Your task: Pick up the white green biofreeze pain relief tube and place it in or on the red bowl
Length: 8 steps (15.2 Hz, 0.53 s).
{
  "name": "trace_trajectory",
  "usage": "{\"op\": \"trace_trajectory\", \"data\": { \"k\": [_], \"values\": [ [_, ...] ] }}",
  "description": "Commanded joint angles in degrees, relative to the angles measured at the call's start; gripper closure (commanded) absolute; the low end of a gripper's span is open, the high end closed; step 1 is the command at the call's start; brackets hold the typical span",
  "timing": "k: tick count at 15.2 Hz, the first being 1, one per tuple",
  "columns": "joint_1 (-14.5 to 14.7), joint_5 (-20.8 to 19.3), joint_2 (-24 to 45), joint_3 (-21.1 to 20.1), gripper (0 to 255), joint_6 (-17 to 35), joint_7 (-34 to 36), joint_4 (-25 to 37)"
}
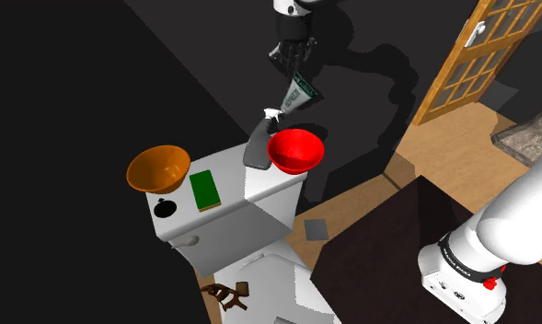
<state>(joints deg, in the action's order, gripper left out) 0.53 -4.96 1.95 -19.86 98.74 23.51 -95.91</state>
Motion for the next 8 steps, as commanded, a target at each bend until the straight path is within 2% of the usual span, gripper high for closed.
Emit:
{"op": "trace_trajectory", "data": {
  "k": [1, 8],
  "values": [
    [-0.19, 0.17, -0.47, 0.16, 255, 1.27, -0.31, -1.68],
    [-0.25, 0.09, -0.53, 0.22, 255, 6.66, 0.04, -7.13]
  ]
}}
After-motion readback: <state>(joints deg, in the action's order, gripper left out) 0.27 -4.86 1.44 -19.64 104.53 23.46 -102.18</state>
